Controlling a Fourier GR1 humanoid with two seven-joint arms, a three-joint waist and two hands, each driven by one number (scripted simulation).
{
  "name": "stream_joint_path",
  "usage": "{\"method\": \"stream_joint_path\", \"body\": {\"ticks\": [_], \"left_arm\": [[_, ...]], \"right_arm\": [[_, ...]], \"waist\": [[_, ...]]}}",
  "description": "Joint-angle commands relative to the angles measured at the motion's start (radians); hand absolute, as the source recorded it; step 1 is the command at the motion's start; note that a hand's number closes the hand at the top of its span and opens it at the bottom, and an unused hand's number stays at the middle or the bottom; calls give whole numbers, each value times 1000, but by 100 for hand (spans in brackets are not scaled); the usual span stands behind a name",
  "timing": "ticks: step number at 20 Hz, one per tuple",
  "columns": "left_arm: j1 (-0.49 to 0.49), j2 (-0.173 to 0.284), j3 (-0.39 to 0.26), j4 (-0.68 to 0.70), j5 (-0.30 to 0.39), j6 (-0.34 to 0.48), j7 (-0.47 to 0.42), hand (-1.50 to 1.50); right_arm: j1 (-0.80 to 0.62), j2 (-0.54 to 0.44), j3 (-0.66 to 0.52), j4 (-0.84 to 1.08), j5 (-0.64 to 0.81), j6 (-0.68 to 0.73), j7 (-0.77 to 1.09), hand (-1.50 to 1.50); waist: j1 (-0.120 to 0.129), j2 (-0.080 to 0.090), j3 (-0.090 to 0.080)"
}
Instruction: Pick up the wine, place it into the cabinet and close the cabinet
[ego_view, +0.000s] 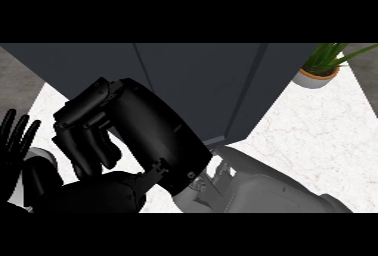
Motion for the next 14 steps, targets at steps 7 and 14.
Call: {"method": "stream_joint_path", "body": {"ticks": [7, 14], "left_arm": [[-79, -6, 72, 113, -46, -3, 26, -150], [-62, -29, 107, 82, -35, -33, 69, -150]], "right_arm": [[17, 7, -99, 274, -116, 71, -205, 150], [40, -13, -209, 373, -56, 205, -238, 150]], "waist": [[-16, 6, -6], [-22, 3, -5]]}}
